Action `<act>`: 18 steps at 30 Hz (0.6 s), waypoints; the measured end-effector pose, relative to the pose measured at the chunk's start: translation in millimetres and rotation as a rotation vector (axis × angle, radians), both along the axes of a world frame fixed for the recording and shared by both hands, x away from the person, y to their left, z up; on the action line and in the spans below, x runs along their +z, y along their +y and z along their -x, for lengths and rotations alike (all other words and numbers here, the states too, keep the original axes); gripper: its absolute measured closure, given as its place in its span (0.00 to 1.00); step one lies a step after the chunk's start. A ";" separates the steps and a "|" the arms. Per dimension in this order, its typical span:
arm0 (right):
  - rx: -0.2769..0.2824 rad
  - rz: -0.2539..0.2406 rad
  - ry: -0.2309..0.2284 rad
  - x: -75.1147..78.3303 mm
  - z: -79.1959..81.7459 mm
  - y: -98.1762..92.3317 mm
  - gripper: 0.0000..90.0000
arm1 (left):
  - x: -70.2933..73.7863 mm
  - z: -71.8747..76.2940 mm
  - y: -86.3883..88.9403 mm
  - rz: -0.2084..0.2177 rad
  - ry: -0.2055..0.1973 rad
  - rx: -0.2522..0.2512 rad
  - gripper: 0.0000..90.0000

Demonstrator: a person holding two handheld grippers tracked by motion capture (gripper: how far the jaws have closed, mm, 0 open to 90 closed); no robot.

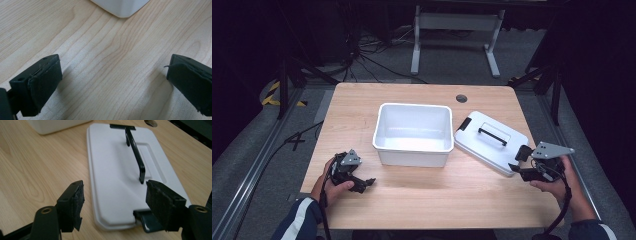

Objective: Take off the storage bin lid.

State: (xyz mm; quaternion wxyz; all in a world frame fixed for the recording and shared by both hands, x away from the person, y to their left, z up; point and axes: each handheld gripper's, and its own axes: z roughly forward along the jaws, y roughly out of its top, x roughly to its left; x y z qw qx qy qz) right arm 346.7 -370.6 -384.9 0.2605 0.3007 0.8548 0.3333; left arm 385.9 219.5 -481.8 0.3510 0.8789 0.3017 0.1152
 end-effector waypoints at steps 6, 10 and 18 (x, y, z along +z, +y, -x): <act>-0.031 0.015 0.011 -22.1 16.0 -11.2 0.33 | 0.0 -0.2 0.1 -0.001 -0.003 0.000 0.00; -0.040 -0.024 0.034 -36.9 25.4 -20.4 0.33 | 0.0 -0.2 0.1 -0.001 -0.002 -0.001 0.00; -0.060 -0.074 0.088 -64.0 28.8 -29.7 0.30 | 0.0 -0.3 0.1 -0.002 -0.003 -0.001 0.00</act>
